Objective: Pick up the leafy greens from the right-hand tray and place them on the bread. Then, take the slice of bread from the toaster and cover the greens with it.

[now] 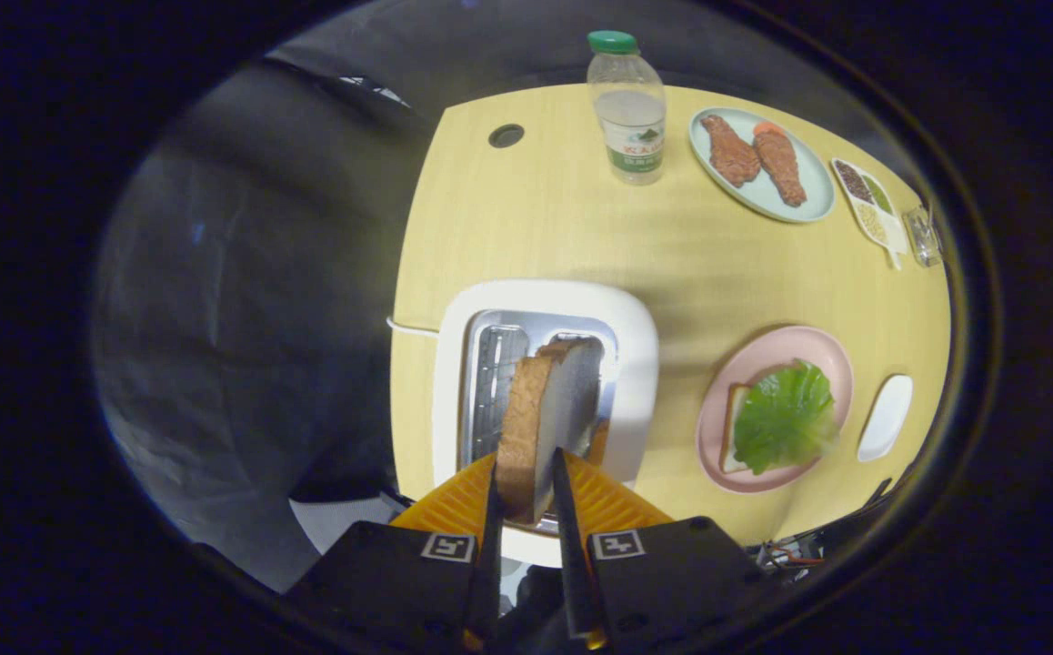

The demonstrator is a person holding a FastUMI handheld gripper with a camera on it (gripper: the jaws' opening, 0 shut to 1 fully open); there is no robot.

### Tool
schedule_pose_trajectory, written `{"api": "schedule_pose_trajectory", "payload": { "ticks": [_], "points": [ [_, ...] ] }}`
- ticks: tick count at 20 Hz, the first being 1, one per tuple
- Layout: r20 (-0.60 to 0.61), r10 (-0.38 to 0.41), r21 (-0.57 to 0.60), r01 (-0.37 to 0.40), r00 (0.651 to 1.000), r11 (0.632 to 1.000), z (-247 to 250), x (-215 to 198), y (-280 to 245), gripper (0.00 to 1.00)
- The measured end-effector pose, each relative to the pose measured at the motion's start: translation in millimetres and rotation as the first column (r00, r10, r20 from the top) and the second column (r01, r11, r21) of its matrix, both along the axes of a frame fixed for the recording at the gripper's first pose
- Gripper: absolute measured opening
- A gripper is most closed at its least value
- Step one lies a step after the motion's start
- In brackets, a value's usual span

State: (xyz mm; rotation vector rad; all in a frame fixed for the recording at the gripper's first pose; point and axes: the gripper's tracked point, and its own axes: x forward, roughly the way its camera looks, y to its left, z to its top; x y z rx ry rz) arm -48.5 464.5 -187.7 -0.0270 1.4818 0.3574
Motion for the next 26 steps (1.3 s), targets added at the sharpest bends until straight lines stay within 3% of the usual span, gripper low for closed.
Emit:
{"api": "schedule_pose_trajectory", "payload": {
  "ticks": [3, 6, 8, 16, 20, 26],
  "points": [
    [0.014, -0.008, -0.010, 0.008, 1.000, 1.000, 0, 4, -10, 0.16],
    [-0.015, -0.016, 0.029, 0.016, 1.000, 0.999, 9, -4, -12, 0.16],
    [-0.025, -0.035, 0.052, 0.036, 0.999, 0.998, 19, -8, -17, 0.06],
    [-0.046, -0.084, 0.196, 0.092, 0.995, 0.976, 69, -12, -39, 0.06],
    [-0.076, -0.102, 0.318, 0.121, 0.992, 0.941, 97, -15, -52, 0.06],
    [-0.064, -0.178, 0.380, 0.189, 0.982, 0.906, 92, -5, -110, 0.06]
  ]
}}
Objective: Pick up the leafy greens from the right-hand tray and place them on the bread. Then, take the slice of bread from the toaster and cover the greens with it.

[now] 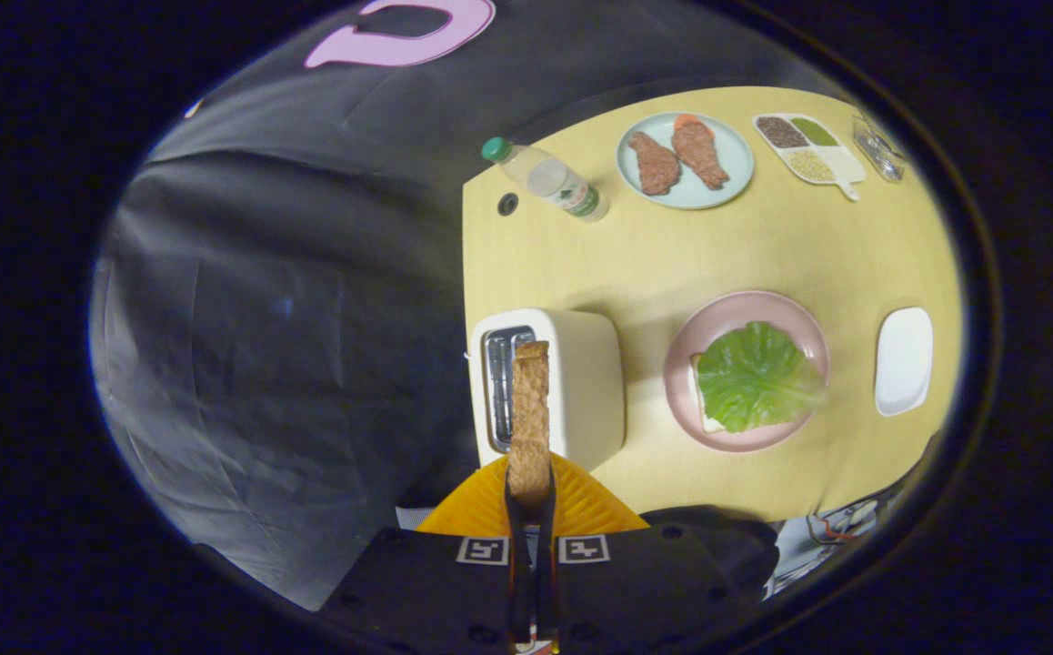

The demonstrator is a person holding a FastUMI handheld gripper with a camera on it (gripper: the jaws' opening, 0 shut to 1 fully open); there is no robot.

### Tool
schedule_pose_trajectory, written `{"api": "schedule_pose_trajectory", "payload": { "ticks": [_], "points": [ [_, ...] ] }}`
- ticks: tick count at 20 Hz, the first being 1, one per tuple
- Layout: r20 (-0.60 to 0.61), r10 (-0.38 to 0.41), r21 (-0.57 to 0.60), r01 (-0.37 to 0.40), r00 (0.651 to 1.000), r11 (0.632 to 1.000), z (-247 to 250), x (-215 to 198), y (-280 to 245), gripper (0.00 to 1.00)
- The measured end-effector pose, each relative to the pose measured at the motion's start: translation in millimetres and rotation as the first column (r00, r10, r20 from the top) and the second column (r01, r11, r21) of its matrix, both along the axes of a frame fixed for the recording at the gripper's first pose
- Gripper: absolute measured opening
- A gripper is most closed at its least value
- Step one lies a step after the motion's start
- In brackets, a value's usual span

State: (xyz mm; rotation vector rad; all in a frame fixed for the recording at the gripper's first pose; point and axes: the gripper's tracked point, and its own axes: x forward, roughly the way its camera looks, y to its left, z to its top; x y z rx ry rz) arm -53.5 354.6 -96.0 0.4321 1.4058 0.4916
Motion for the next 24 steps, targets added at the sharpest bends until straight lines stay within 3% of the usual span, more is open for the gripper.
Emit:
{"api": "schedule_pose_trajectory", "payload": {
  "ticks": [7, 12, 17, 24],
  "points": [
    [-0.004, -0.053, -0.072, 0.053, 0.999, 0.996, -81, 11, -85, 0.06],
    [0.053, 0.026, -0.089, -0.022, 0.998, 0.996, -126, 15, -107, 0.06],
    [0.041, 0.042, -0.041, -0.040, 0.998, 0.998, -151, 17, -111, 0.06],
    [0.043, 0.105, -0.127, -0.099, 0.994, 0.987, -193, 21, -130, 0.06]
  ]
}}
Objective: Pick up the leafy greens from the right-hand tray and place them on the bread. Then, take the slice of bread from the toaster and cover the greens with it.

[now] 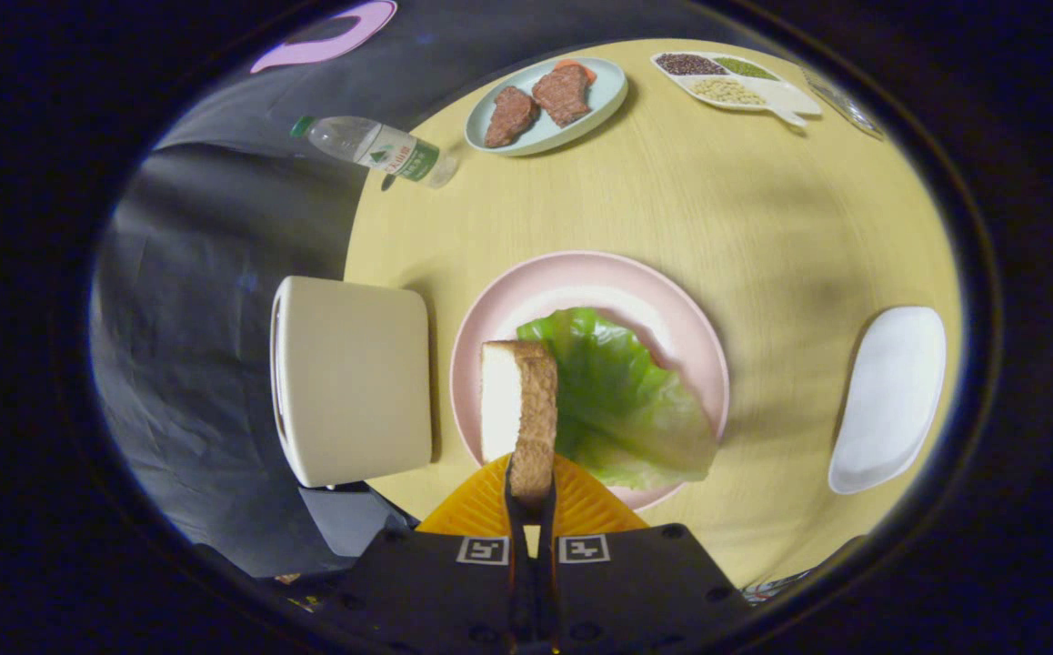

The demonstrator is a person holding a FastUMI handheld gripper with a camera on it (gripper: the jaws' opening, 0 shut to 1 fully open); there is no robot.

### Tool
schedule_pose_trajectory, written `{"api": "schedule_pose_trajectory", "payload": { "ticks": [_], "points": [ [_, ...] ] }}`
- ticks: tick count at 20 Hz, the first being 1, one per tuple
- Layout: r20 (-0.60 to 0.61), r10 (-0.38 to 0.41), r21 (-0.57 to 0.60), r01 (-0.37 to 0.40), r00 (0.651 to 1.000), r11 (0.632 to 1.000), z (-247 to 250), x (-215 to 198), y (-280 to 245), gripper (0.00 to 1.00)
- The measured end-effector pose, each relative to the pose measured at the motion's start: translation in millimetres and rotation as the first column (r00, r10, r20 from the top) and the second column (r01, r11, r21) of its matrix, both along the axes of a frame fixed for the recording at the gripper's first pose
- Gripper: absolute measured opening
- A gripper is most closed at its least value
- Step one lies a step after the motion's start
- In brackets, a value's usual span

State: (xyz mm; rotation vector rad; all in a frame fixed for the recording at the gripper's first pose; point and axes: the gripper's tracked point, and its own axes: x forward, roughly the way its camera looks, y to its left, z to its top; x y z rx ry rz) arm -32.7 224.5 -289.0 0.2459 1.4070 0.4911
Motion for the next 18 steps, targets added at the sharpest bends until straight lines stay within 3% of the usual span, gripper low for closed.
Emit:
{"api": "schedule_pose_trajectory", "payload": {
  "ticks": [4, 8, 9, 18],
  "points": [
    [0.040, 0.028, -0.095, -0.024, 0.999, 0.995, -16, 4, -14, 0.09],
    [0.119, 0.078, -0.179, -0.056, 0.990, 0.982, -20, 10, -26, 0.34],
    [0.137, 0.088, -0.202, -0.059, 0.987, 0.978, -23, 10, -32, 0.34],
    [0.302, 0.158, -0.311, -0.059, 0.940, 0.948, -19, 11, -35, 0.74]
  ]
}}
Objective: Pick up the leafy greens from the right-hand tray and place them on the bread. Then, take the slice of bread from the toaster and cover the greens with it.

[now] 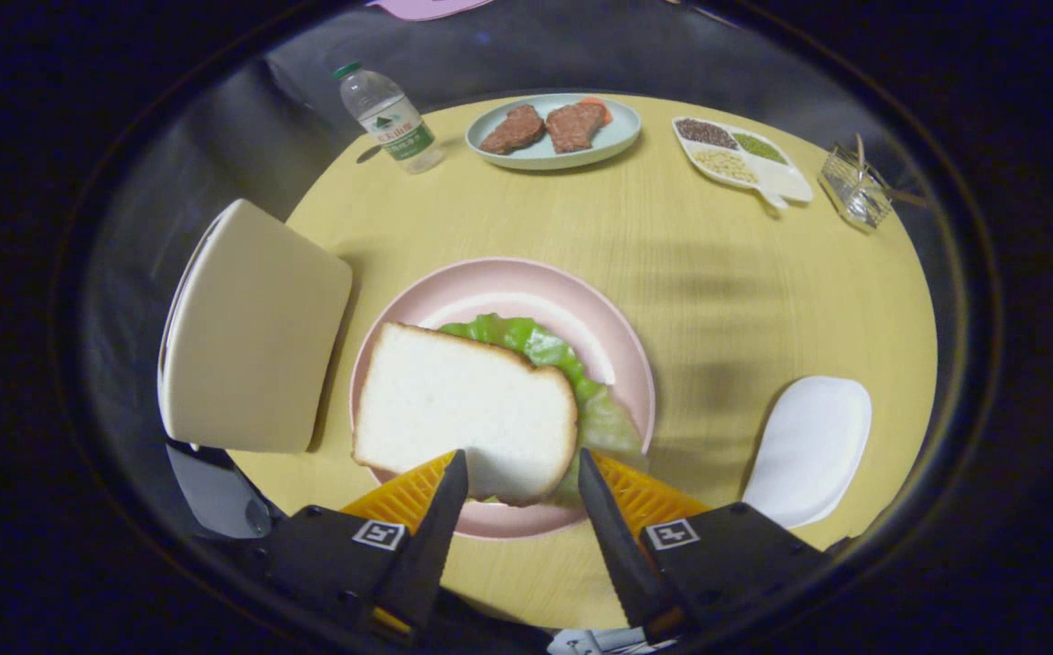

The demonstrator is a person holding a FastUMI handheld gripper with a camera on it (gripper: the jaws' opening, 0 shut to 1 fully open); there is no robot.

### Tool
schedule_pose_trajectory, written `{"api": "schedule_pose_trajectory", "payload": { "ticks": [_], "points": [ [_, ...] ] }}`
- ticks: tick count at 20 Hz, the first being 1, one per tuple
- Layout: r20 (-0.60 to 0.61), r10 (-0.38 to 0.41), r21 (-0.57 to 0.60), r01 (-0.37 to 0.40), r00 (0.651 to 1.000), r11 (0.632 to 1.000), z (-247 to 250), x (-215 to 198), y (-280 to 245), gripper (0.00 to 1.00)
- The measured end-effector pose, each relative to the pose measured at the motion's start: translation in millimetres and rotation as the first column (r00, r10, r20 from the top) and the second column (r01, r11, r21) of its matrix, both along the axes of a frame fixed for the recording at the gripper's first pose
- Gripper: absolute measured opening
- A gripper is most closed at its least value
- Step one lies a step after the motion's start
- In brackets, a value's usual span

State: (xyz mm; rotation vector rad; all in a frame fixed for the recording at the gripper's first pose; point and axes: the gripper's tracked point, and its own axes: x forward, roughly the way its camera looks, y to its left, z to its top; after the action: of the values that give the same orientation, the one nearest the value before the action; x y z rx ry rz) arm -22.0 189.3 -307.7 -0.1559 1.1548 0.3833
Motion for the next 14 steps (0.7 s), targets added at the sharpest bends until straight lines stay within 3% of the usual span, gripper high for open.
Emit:
{"api": "schedule_pose_trajectory", "payload": {
  "ticks": [5, 8, 11, 14],
  "points": [
    [0.142, -0.016, -0.004, 0.016, 0.990, 1.000, 28, 4, -5, 0.89],
    [0.279, -0.049, 0.029, 0.043, 0.959, 0.999, 60, 14, -13, 0.98],
    [0.434, -0.086, 0.051, 0.070, 0.897, 0.996, 96, 24, -28, 0.98],
    [0.592, -0.136, 0.105, 0.091, 0.794, 0.990, 144, 32, -39, 0.98]
  ]
}}
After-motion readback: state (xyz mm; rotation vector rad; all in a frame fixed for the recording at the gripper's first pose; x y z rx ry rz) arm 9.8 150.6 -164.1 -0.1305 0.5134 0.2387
